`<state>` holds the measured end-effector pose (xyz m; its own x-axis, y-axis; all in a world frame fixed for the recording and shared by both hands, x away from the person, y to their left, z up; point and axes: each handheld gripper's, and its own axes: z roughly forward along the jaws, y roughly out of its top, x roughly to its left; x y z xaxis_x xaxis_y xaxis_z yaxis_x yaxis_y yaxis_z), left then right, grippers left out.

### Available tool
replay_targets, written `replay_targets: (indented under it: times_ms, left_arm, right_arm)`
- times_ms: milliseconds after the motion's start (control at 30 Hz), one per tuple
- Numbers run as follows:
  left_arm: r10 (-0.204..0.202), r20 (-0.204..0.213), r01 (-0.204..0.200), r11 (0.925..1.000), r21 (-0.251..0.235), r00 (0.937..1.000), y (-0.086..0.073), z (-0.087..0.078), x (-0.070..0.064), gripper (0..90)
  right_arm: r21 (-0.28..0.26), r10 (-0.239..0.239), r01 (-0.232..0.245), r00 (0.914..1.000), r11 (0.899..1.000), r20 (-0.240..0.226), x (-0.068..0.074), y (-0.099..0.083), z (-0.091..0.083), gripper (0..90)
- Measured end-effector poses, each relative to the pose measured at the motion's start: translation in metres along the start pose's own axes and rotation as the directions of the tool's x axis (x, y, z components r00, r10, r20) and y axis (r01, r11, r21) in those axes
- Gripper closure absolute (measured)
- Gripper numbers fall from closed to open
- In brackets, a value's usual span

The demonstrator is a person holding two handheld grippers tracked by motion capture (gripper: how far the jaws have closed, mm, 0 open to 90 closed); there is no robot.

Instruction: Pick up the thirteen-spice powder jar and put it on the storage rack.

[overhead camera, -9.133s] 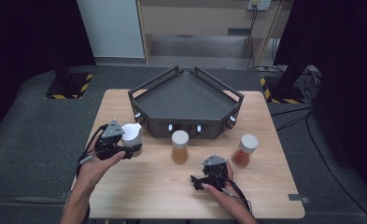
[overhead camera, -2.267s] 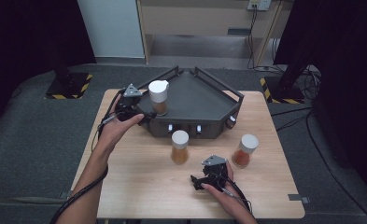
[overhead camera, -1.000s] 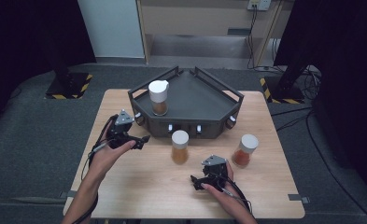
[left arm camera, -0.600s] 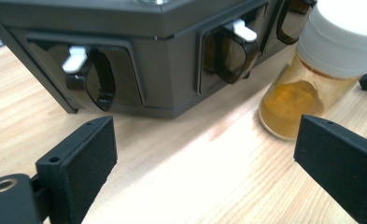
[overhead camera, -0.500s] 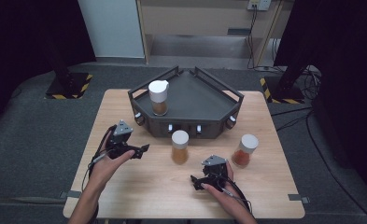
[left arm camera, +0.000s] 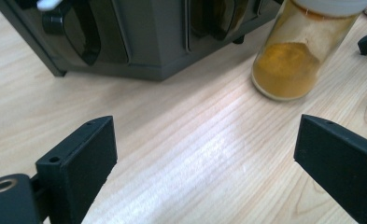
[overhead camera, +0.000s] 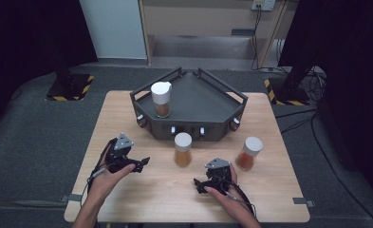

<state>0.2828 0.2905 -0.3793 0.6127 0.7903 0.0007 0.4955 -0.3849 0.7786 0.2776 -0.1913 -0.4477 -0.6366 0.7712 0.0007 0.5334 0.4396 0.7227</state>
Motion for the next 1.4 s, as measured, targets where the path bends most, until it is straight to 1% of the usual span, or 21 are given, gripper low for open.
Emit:
replay_targets:
  times_ms: [100, 300, 433, 567, 633, 833, 900, 1067, 1167, 1233, 1300, 1333, 1367, 1400]
  left_arm:
    - [-0.002, -0.005, 0.002, 0.9999, 0.01, 1.0, -0.006, 0.0, -0.004, 4.6]
    - [-0.016, 0.003, 0.016, 0.9994, 0.03, 0.9999, -0.022, 0.003, -0.01, 4.4]
    - [-0.033, 0.008, 0.033, 0.9988, 0.037, 0.9994, -0.033, 0.005, -0.014, 4.4]
    - [-0.024, -0.001, 0.024, 0.9981, 0.056, 0.9997, -0.039, 0.006, -0.018, 3.8]
    - [-0.034, -0.001, 0.034, 0.9979, 0.055, 0.9994, -0.044, 0.006, -0.019, 3.8]
    - [-0.065, -0.026, 0.066, 0.9963, 0.056, 0.9976, -0.057, 0.002, -0.018, 3.8]
    - [-0.085, -0.027, 0.087, 0.995, 0.049, 0.996, -0.062, 0.0, -0.015, 3.8]
    - [-0.112, -0.051, 0.114, 0.9923, 0.048, 0.9925, -0.071, -0.003, -0.012, 3.8]
    - [-0.117, -0.065, 0.121, 0.9911, 0.056, 0.991, -0.076, -0.003, -0.012, 3.8]
    - [-0.122, -0.089, 0.127, 0.9906, 0.051, 0.9885, -0.08, -0.003, -0.014, 4.2]
    - [-0.116, -0.11, 0.123, 0.9903, 0.064, 0.9872, -0.08, -0.001, -0.016, 4.3]
    - [-0.129, -0.103, 0.136, 0.9885, 0.065, 0.9862, -0.081, 0.0, -0.013, 4.3]
    - [-0.134, -0.102, 0.141, 0.9879, 0.066, 0.9858, -0.082, 0.001, -0.012, 4.1]
    - [-0.13, -0.108, 0.138, 0.988, 0.069, 0.9856, -0.082, 0.002, -0.013, 4.1]
  right_arm:
    - [0.0, 0.0, 0.0, 1.0, 1.0, 0.0, 0.0, 0.0, 0.0, 0.6]
    - [0.0, 0.0, 0.0, 1.0, 1.0, 0.0, 0.0, 0.0, 0.0, 0.6]
    - [0.0, 0.0, 0.0, 1.0, 1.0, 0.0, 0.0, 0.0, 0.0, 0.6]
    - [0.0, 0.0, 0.0, 1.0, 1.0, 0.0, 0.0, 0.0, 0.0, 0.6]
    - [0.0, 0.0, 0.0, 1.0, 1.0, 0.0, 0.0, 0.0, 0.0, 0.6]
    - [0.0, 0.0, 0.0, 1.0, 1.0, 0.0, 0.0, 0.0, 0.0, 0.6]
    - [0.0, 0.0, 0.0, 1.0, 1.0, 0.0, 0.0, 0.0, 0.0, 0.6]
    - [0.0, 0.0, 0.0, 1.0, 1.0, 0.0, 0.0, 0.0, 0.0, 0.6]
    - [0.0, 0.0, 0.0, 1.0, 1.0, 0.0, 0.0, 0.0, 0.0, 0.6]
    - [0.0, 0.0, 0.0, 1.0, 1.0, 0.0, 0.0, 0.0, 0.0, 0.6]
    - [0.0, 0.001, -0.001, 1.0, 1.0, 0.0, 0.0, 0.0, 0.0, 0.6]
    - [0.0, 0.001, -0.001, 1.0, 1.0, 0.0, 0.0, 0.0, 0.0, 0.6]
    - [0.0, 0.0, 0.0, 1.0, 1.0, 0.0, 0.0, 0.0, 0.0, 0.6]
    - [0.0, 0.001, -0.001, 1.0, 1.0, 0.0, 0.0, 0.0, 0.0, 0.6]
